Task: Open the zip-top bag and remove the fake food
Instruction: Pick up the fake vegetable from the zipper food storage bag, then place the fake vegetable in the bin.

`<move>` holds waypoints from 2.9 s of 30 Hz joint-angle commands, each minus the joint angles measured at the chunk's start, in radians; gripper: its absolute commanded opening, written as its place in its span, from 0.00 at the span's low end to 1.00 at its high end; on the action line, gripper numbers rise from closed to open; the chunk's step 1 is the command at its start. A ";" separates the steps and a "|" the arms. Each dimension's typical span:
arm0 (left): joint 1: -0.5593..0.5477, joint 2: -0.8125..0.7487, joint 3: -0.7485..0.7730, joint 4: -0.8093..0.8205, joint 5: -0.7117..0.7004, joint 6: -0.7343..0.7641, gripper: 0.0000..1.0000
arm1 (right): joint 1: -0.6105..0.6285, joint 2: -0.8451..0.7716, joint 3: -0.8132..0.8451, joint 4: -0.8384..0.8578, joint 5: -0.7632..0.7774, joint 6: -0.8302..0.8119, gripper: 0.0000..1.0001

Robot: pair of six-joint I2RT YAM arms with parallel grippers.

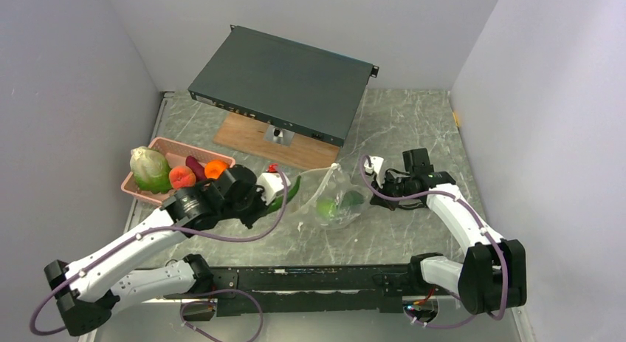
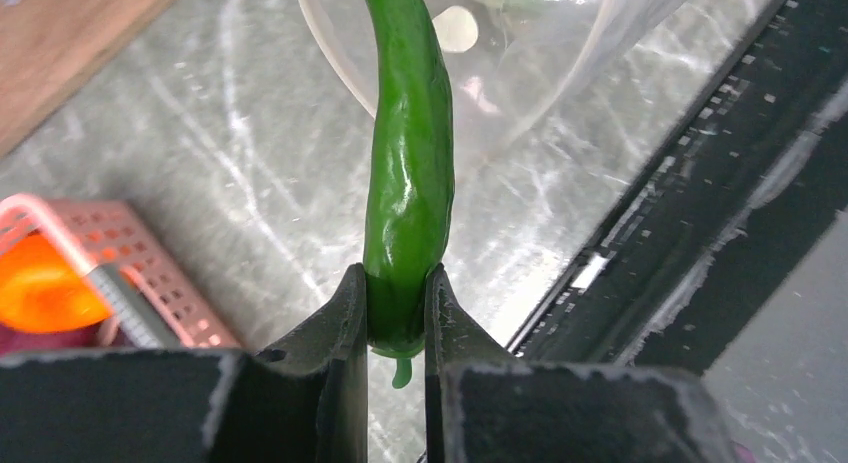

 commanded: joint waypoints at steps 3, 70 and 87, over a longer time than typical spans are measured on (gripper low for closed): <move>0.043 -0.101 -0.027 -0.010 -0.276 -0.023 0.00 | -0.017 -0.030 -0.015 0.050 -0.002 0.025 0.00; 0.768 0.025 -0.039 0.142 0.056 -0.419 0.88 | -0.047 0.008 -0.004 0.017 -0.070 0.011 0.00; 0.520 -0.042 -0.265 0.683 0.622 -0.687 0.75 | -0.042 0.012 0.013 -0.057 -0.131 -0.149 0.00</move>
